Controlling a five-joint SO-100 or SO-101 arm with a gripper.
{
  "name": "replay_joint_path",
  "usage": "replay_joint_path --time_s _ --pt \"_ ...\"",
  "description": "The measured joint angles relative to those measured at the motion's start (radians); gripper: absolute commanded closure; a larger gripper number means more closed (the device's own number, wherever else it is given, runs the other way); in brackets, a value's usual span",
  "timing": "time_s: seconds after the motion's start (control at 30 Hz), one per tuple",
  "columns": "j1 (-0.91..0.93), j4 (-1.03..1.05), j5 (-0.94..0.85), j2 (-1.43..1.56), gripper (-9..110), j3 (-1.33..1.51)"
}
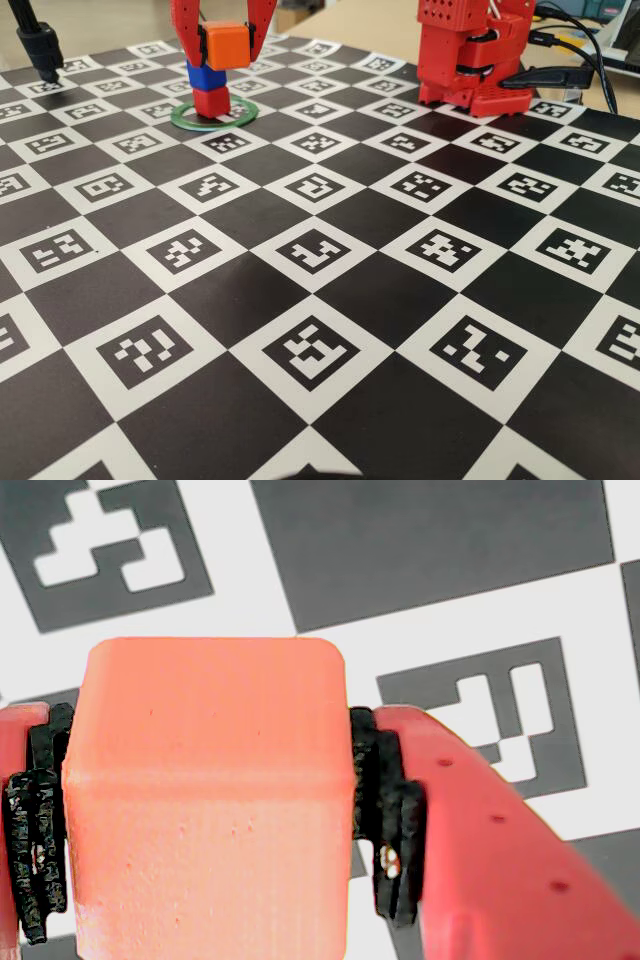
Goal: Grab the red cube then put it in the green circle then put the blue cube on top and finally the orange cube on top
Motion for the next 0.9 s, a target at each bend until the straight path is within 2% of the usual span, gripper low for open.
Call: replay_joint_path --time_s 0.47,0.9 --pt "0.172 0.129 -0.307 0.000 98 -0.218" --pt "0.336 0.132 -0.618 0.000 98 -0.207"
